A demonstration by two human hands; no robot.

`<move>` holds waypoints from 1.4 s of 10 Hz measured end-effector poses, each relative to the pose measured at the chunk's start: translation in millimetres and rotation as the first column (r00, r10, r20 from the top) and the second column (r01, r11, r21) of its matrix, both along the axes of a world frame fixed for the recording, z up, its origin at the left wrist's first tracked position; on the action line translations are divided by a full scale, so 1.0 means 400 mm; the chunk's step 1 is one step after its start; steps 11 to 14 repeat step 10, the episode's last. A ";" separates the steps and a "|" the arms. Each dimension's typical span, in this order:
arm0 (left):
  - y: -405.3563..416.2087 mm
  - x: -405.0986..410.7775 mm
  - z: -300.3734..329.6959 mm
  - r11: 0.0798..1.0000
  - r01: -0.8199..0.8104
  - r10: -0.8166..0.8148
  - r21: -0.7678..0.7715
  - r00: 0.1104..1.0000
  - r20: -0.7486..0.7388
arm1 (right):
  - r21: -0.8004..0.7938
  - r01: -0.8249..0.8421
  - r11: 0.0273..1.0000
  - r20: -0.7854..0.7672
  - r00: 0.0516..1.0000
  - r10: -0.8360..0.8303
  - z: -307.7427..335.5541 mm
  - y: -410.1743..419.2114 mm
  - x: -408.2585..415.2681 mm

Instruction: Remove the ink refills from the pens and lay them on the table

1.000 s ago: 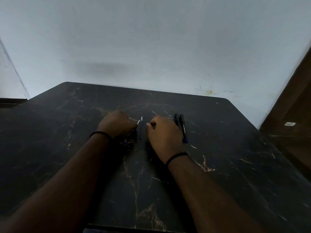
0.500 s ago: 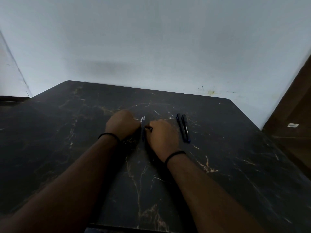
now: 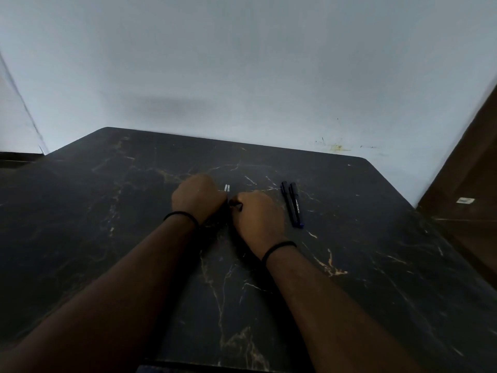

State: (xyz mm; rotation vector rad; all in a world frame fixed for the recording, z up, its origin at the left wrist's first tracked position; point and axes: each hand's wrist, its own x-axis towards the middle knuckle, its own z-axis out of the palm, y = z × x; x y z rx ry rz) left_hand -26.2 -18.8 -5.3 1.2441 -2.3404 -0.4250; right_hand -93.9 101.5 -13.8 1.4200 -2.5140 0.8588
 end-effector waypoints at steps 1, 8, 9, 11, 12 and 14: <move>0.001 -0.004 0.000 1.000 -0.016 0.016 -0.001 1.000 0.000 | -0.016 -0.004 1.000 0.002 1.000 0.004 0.000 0.002 0.001; 0.009 0.028 -0.013 1.000 0.018 -0.019 -0.007 0.988 -0.153 | -0.084 0.079 0.993 0.010 0.997 -0.079 -0.024 -0.007 -0.013; 0.023 0.039 -0.015 0.999 0.017 -0.023 -0.031 0.978 -0.205 | -0.099 0.076 0.992 0.005 0.997 -0.076 -0.023 -0.003 -0.009; 0.044 0.059 -0.011 0.995 0.002 -0.023 -0.102 0.980 -0.198 | -0.149 0.088 0.985 -0.034 0.995 -0.094 -0.016 0.016 0.002; 0.044 0.059 -0.011 0.995 0.002 -0.023 -0.102 0.980 -0.198 | -0.149 0.088 0.985 -0.034 0.995 -0.094 -0.016 0.016 0.002; 0.044 0.059 -0.011 0.995 0.002 -0.023 -0.102 0.980 -0.198 | -0.149 0.088 0.985 -0.034 0.995 -0.094 -0.016 0.016 0.002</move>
